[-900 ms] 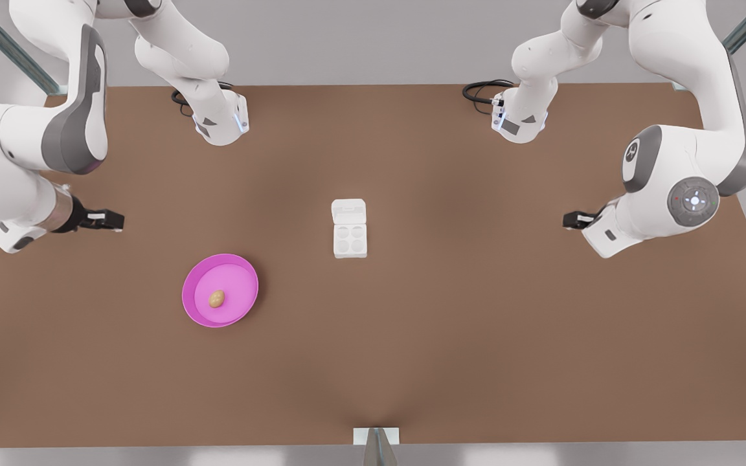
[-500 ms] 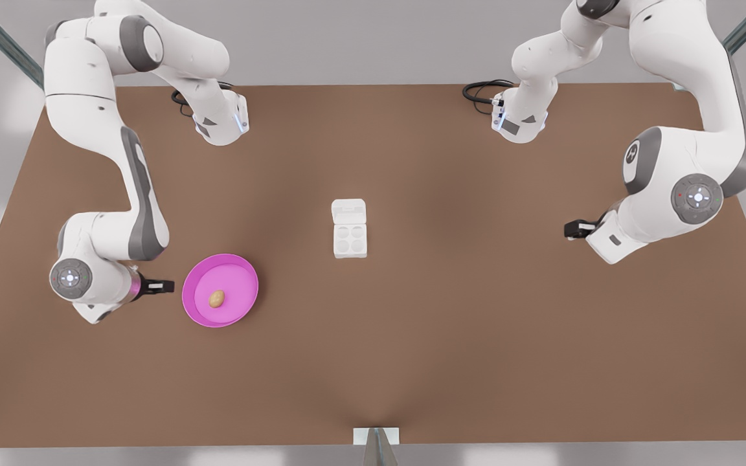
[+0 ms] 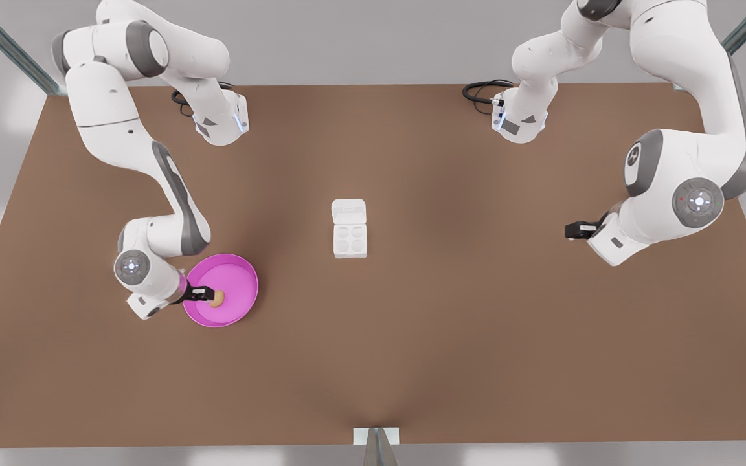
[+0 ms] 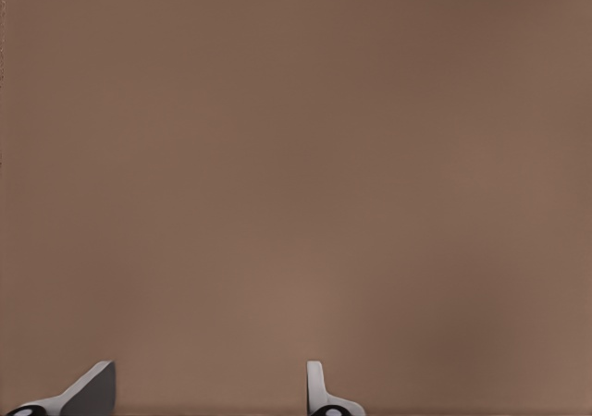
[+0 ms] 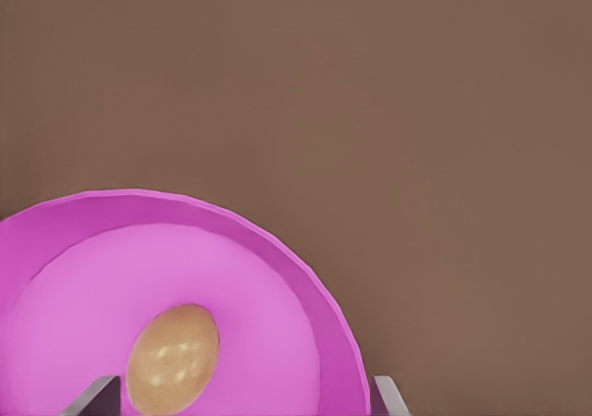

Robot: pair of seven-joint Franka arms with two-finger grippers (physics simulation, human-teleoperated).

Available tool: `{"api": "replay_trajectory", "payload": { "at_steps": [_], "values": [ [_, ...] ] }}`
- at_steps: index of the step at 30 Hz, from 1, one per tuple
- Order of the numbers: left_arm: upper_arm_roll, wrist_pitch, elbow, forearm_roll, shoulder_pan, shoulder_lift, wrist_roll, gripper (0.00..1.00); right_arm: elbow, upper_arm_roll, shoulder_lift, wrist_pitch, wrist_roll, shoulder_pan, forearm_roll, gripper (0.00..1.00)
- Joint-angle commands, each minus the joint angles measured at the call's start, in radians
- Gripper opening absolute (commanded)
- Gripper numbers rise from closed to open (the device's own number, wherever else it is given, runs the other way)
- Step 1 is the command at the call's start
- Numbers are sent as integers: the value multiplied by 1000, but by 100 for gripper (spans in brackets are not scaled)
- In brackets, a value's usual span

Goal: Pack egg into the box and close the box lid

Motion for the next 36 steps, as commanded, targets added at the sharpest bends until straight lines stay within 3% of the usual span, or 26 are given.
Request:
{"api": "replay_trajectory", "payload": {
  "at_steps": [1, 28, 36],
  "values": [
    [-1, -33, 1, 3, -2, -2, -27, 100, 2, 0, 14, 43, 82, 13, 15, 100],
    [-1, -38, 1, 5, -5, 9, -25, 100, 11, 17, 134, 61, 80, 22, 38, 100],
    [-1, -41, 1, 5, -2, 9, -25, 100, -10, 28, 101, 51, 82, 22, 41, 100]
  ]
}}
